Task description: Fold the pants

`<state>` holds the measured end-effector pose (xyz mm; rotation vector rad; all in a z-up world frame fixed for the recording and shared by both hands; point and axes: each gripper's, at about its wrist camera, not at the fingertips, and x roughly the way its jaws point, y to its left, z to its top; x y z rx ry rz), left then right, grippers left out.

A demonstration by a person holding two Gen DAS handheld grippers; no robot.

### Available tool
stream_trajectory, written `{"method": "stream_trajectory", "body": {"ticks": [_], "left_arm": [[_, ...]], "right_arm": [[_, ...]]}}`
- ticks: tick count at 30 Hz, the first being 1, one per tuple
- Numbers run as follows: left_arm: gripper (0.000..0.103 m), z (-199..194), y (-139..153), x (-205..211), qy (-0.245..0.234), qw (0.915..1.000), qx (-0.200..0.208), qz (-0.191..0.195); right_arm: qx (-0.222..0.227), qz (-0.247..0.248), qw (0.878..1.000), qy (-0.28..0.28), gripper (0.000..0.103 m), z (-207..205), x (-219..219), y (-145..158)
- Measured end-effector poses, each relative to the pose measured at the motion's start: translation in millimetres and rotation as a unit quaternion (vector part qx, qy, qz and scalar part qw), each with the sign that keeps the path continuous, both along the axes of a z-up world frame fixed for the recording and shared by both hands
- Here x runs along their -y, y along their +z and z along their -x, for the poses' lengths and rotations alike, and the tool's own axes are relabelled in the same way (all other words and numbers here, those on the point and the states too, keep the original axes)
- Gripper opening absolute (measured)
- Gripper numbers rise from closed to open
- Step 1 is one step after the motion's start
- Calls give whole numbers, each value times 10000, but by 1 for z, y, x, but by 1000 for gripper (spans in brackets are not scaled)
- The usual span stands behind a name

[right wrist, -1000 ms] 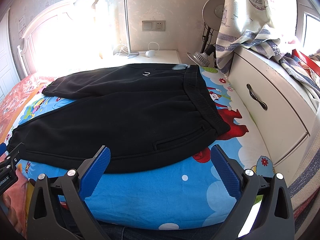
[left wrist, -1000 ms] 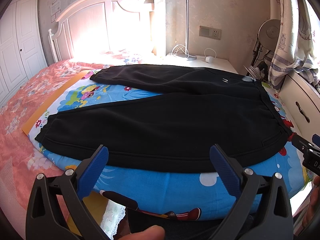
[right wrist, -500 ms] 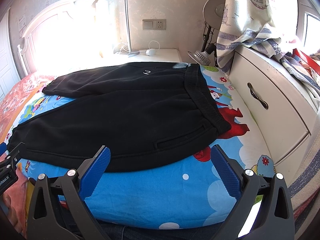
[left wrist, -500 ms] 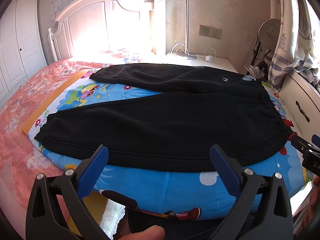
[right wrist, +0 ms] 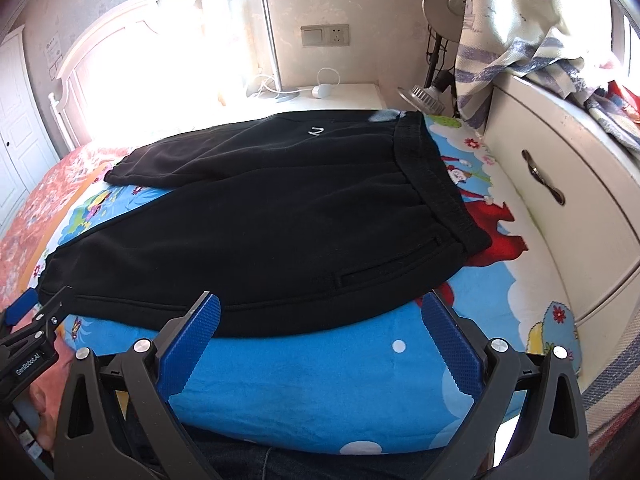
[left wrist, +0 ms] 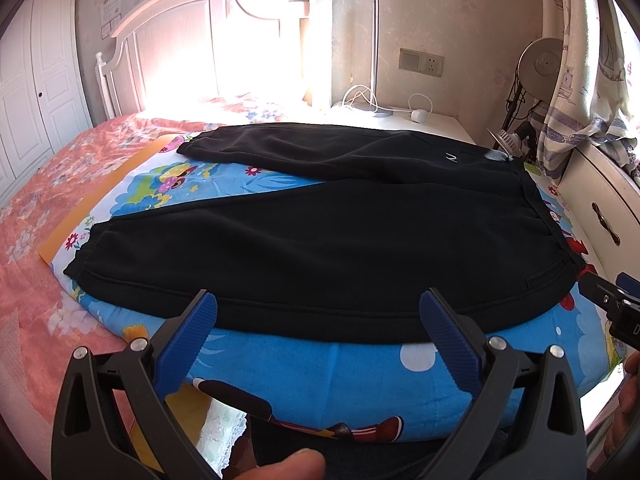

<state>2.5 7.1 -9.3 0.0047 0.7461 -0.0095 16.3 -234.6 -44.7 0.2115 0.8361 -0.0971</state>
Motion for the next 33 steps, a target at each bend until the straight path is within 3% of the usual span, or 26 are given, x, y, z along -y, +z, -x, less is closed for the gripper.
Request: {"method": "stream_trajectory", "body": {"ticks": [4,8,11,14,18,23,26,33], "left_arm": [[101,-7,-16,-5,-230,9989,-130,390],[101,-18,-33,-9,-415,9969,-297,596],[101,-29,-44,-12,-531,9944,-534,737],[101,-40,-50,-11,-641,9920,-667,864],[101,-55,-57,-8,-690,9908,-733,907],[101,-83,-71,-13,-485,9890,-1017,962],[101,-98,-72,-21,-319,9894,-1057,939],[101,-118,-73,-44,182,9883,-1199,929]], "right_arm": [[-352,-681,9965,332,98,-19,14,-16],[-590,-398,9973,174,98,-67,56,-19],[-611,-330,9976,59,98,-132,115,-19],[-1039,211,9944,27,98,-216,162,-26],[-1480,433,9879,178,97,-308,210,-38],[-1787,1008,9747,890,97,-385,221,-49],[-2020,1364,9603,1360,92,-417,216,-60],[-2561,1417,9346,2019,86,-459,218,-93]]}}
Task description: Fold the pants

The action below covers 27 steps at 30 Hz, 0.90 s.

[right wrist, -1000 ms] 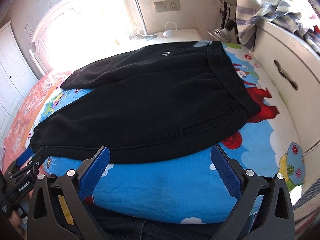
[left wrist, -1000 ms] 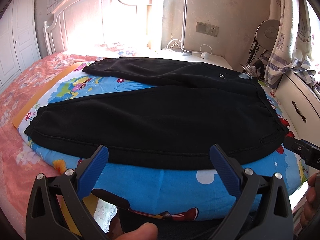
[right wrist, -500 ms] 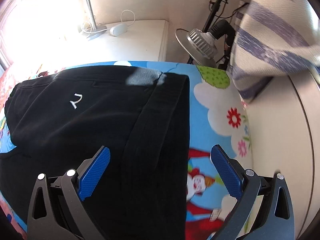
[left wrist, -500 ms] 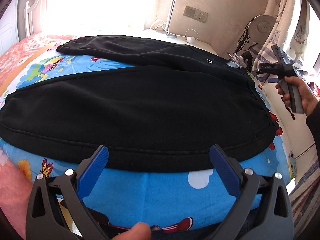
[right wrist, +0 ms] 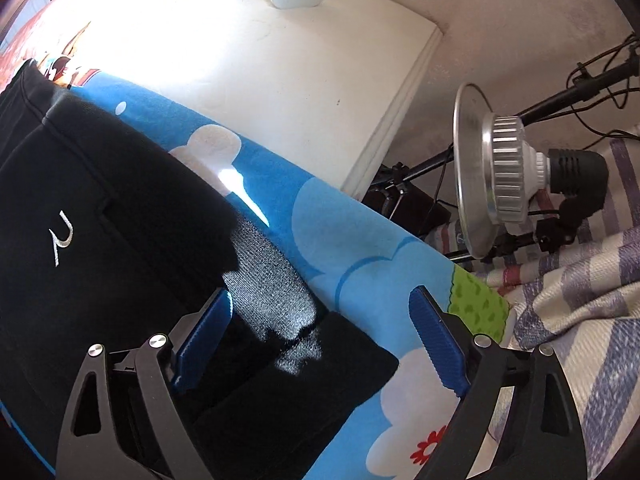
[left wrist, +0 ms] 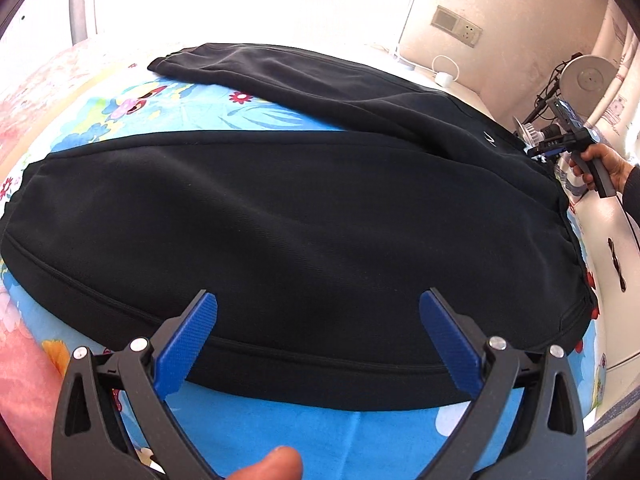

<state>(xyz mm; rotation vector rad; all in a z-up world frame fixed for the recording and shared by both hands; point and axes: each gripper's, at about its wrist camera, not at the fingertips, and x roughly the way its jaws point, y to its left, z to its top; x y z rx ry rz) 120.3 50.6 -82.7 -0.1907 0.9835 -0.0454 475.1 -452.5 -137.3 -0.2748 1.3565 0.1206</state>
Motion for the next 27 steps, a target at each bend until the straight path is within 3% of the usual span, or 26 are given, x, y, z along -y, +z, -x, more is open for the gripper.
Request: {"method": "stream_trajectory", "body": {"ticks": [2,3,4,6,7,9,11,15,17,20,24,25,27], "left_arm": [[101,-3,-1,-4,93,9999,-54,-58],[101,-4,-1,-7,138,9999,-73,-72],[101,-6,0,-9,175,9998,-78,-75],[101,-11,0,-10,201,9998,-57,-71],[101,-15,1,-9,192,9998,-43,-52],[101,-21,5,-8,159,9999,42,28],[101,-29,15,-4,81,9996,231,126],[101,-40,35,4,-72,9973,564,472],[101,-47,42,6,-184,9946,616,814],[101,-56,50,4,-369,9851,655,1549],[97,-77,44,7,-625,9635,499,2554],[93,-87,36,9,-679,9566,370,2808],[72,-112,16,12,-666,9416,-7,3301]], "right_arm": [[-24,-286,9996,21,76,-3,2,0],[-118,-632,9979,32,48,-1,4,1],[-213,-908,9956,54,35,-1,4,3],[-162,-694,9970,311,15,9,-5,8],[-126,-696,9969,347,11,14,-6,12],[162,-852,9959,251,9,26,-5,34],[763,-1130,9904,206,9,51,-8,71],[1840,-1122,9751,529,8,135,-47,137],[2204,-1159,9664,632,8,188,-69,152],[2324,-1367,9610,619,7,268,-96,141],[1904,-1751,9650,434,7,334,-126,82],[1778,-1836,9662,347,7,341,-133,68],[1670,-1829,9687,169,6,347,-138,45]]}}
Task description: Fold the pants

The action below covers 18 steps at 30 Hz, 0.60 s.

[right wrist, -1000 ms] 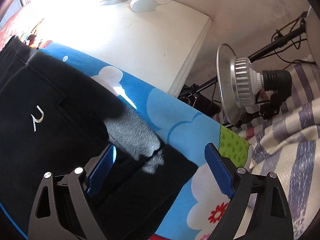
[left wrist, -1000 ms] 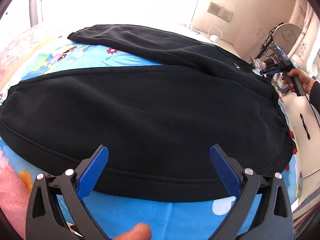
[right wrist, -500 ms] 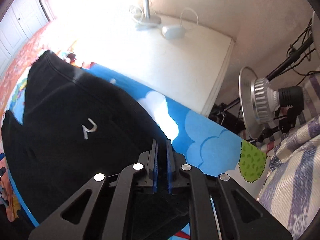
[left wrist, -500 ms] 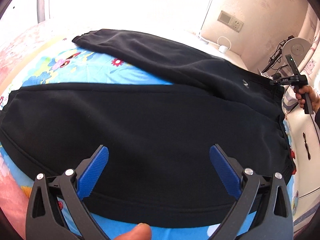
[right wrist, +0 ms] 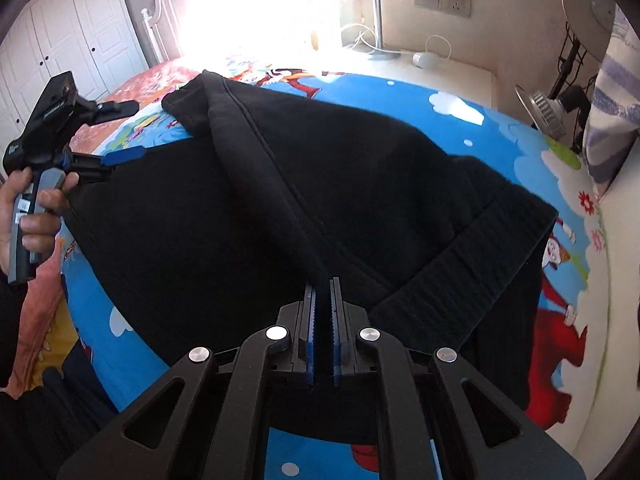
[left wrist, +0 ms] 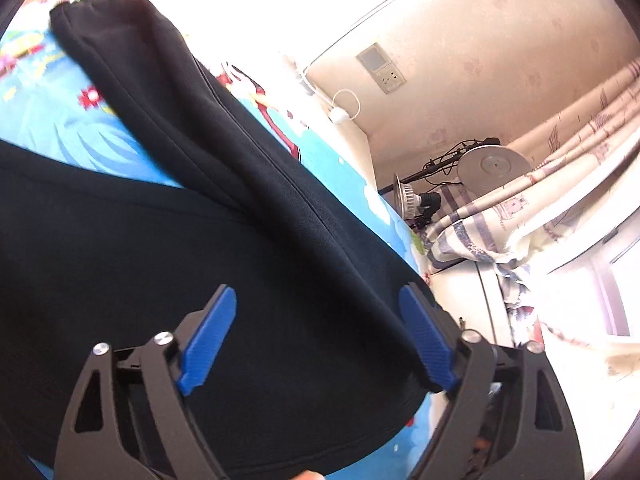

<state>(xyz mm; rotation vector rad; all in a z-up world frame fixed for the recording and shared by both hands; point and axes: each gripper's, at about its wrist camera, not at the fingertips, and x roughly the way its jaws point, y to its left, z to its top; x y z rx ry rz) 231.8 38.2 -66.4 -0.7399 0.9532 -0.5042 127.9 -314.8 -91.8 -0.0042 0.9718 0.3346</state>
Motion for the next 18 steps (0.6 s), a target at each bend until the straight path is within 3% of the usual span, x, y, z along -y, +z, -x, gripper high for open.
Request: {"method": "stream_trajectory", "body": {"ticks": [3,12,13,14,15,18], "left_arm": [[57,-36,-29,11,-61,9982,-516,302],[47,-107,-52,12,247,9870,-1263,960],[43,-114,-52,13,238,9872,-1275,925],[29,-120,-52,14,211,9882,-1268,836],[4,-124,-53,13,225,9883,-1291,782],[4,-113,-44,6,238,9893,-1156,858]], "right_arm": [[66,-186,9996,-182,6,3,2,-3],[210,116,9997,45,6,10,-5,8],[209,133,9997,66,6,12,-5,9],[209,142,9996,86,6,11,-5,9],[217,169,9996,105,6,11,-4,10],[311,282,9991,78,6,15,2,18]]}}
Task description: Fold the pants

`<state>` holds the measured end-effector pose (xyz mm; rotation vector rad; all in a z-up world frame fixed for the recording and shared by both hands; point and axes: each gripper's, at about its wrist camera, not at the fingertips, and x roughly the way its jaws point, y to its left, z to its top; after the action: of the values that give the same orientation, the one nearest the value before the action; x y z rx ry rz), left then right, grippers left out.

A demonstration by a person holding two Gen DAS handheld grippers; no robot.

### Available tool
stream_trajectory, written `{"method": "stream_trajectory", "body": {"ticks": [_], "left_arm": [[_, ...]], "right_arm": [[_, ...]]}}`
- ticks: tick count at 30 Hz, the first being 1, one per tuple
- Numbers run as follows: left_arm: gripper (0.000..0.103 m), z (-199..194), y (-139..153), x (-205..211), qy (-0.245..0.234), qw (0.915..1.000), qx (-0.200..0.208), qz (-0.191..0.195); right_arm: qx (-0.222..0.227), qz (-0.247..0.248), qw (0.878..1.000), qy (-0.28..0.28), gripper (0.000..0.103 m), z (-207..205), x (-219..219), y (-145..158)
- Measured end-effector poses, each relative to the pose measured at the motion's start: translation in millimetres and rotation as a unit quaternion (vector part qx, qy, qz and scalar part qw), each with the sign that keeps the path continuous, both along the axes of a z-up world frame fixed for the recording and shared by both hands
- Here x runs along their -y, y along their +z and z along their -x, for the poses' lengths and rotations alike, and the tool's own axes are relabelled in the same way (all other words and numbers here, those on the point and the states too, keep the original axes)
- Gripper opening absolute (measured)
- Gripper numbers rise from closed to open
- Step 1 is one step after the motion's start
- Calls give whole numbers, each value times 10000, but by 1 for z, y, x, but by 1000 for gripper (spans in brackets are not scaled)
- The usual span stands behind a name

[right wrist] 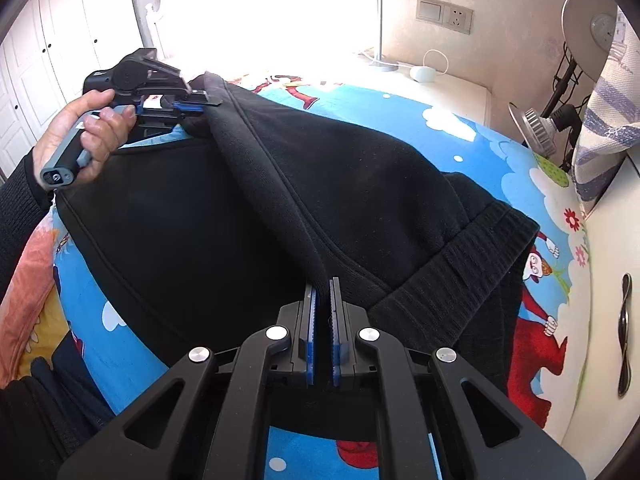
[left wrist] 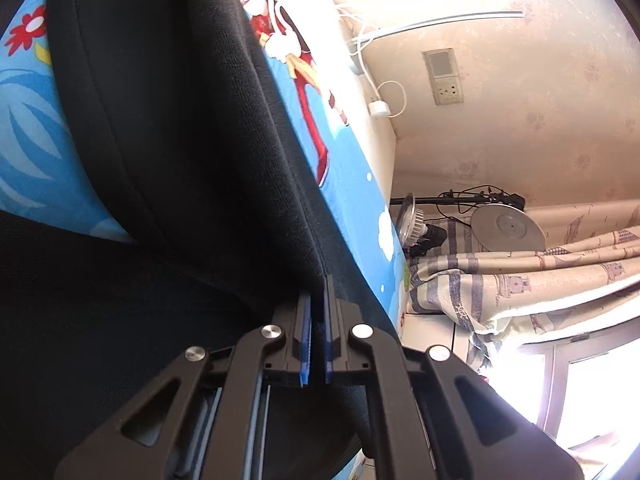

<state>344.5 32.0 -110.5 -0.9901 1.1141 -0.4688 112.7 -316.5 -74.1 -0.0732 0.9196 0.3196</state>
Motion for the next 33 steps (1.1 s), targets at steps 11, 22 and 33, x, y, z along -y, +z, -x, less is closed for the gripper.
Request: {"method": "stream_trajectory", "body": {"ticks": [11,22,33], "left_arm": [[4,203,-28,1,-324,9982,336,-370],[5,206,-44,10,-352,9975,309,-533],[5,208,-52,-2,-319,9986,222,-370]], "right_arm": [[-496,-571,9925,-958,7,42,60,-31],[-430,-1669,9591,-2245,90,95,90,-26],[-1127,-3483,8731,-3220,65,62,117,-69]]}}
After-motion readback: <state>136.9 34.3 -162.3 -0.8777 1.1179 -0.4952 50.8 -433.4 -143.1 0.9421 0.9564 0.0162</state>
